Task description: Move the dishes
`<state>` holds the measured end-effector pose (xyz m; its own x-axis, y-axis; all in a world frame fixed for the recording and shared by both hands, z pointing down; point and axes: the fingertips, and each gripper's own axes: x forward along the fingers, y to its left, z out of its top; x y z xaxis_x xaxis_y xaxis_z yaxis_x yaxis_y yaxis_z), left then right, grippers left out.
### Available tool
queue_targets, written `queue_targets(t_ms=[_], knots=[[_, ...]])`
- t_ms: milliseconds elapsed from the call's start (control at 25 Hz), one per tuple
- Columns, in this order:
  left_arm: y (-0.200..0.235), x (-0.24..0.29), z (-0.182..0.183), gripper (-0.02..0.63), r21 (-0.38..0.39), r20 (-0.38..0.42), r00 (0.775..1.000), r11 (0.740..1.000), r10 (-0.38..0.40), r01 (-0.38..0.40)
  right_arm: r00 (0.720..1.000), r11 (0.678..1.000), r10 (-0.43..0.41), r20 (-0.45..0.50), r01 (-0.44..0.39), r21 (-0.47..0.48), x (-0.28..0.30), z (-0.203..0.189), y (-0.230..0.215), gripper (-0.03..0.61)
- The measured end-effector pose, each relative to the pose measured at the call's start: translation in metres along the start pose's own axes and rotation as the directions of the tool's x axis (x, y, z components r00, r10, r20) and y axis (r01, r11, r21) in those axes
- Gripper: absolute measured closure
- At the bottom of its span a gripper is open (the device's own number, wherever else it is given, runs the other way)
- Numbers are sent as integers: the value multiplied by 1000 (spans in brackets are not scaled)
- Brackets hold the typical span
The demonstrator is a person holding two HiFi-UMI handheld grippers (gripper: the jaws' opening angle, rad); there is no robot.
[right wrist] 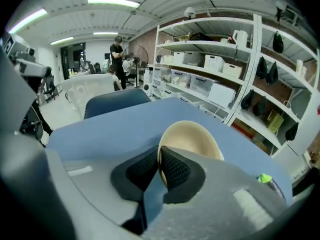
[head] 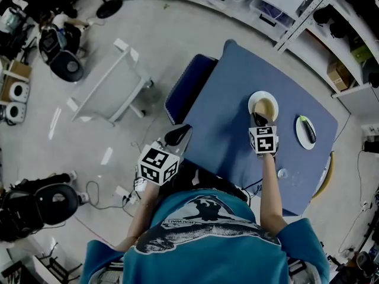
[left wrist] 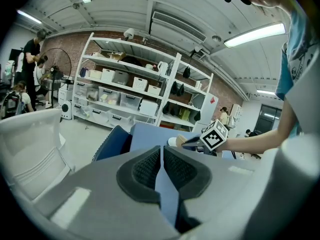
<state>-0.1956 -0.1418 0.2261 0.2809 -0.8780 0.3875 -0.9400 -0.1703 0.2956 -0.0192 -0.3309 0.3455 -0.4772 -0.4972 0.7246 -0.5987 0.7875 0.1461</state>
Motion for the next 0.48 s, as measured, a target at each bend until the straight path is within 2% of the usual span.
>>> queue_targets(t_ms=[480], knots=[[4, -10, -3, 581, 2, 11, 1000, 1000, 17, -17, 983, 986, 161, 89, -157, -50, -14, 35, 85, 561]])
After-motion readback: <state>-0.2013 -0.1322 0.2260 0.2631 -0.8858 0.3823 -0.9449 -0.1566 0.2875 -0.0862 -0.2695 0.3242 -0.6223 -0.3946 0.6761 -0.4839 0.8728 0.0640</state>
